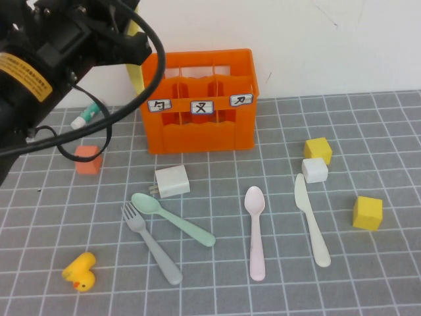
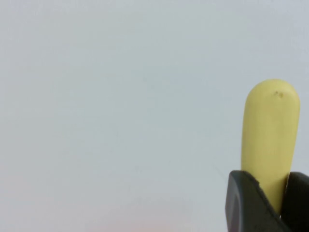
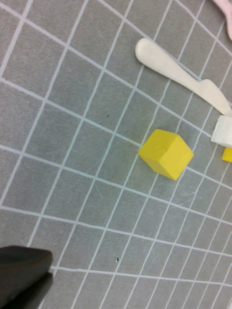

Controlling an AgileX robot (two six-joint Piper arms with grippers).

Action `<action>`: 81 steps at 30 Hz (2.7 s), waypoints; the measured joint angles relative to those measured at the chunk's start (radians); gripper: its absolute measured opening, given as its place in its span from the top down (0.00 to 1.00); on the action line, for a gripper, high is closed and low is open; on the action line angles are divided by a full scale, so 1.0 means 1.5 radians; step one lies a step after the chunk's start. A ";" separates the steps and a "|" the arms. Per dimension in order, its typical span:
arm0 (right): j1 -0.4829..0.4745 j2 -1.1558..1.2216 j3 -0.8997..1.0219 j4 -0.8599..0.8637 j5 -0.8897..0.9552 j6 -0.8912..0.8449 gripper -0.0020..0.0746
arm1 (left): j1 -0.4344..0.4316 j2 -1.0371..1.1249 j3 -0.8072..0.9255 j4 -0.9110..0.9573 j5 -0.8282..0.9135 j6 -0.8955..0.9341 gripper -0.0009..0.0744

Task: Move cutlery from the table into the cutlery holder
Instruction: Place the knife on the box, then pick up the fork

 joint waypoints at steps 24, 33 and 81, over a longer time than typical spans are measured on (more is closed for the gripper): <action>0.000 0.000 0.000 0.000 -0.004 0.000 0.98 | 0.002 0.196 -0.008 -0.039 -0.311 0.001 0.82; 0.000 0.000 0.000 0.000 -0.005 0.000 0.98 | 0.002 0.340 -0.170 0.038 -0.340 -0.042 0.82; 0.000 0.000 0.007 0.000 -0.020 -0.003 0.98 | 0.019 0.283 -0.365 0.153 0.059 -0.102 0.98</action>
